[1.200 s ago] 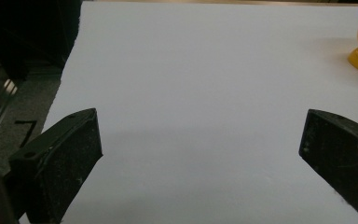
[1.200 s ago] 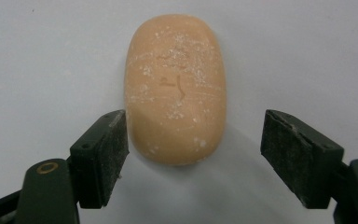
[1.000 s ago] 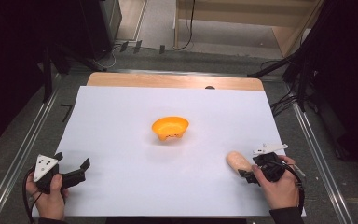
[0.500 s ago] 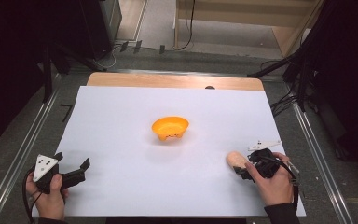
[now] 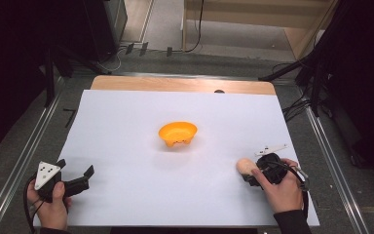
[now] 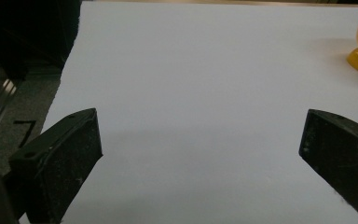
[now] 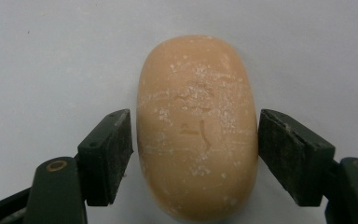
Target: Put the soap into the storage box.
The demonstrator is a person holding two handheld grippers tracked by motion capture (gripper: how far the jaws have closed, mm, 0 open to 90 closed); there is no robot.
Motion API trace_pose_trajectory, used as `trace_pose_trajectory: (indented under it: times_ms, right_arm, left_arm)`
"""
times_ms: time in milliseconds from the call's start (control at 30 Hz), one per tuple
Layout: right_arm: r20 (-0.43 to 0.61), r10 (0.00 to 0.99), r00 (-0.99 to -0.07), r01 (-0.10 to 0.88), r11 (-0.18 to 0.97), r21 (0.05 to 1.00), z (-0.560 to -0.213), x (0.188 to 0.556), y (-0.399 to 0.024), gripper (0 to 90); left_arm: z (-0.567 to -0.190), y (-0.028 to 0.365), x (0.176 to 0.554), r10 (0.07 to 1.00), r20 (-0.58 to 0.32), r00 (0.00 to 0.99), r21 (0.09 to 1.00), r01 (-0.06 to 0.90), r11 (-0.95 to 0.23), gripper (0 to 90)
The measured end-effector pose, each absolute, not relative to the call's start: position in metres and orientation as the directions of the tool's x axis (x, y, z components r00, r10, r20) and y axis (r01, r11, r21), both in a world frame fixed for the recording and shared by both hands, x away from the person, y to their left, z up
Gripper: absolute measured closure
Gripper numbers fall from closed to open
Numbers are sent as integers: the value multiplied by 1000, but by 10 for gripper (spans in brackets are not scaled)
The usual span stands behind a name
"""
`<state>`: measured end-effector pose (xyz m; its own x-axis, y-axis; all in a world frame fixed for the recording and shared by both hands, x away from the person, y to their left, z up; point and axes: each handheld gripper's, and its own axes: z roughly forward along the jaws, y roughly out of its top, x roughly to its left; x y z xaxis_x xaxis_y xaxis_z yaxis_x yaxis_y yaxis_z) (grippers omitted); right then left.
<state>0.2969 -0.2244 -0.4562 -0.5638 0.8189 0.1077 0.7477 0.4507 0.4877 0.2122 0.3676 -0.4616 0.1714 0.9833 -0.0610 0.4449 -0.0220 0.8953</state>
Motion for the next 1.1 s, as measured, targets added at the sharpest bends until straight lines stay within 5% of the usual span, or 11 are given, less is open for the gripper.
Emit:
trace_pose_trajectory:
  times_ms: [1100]
  right_arm:
    - [47,820,-571,747,495,443,-460,298,-216,330]
  left_arm:
    - [-462,367,212,983,-58,175,896,443,-26,0]
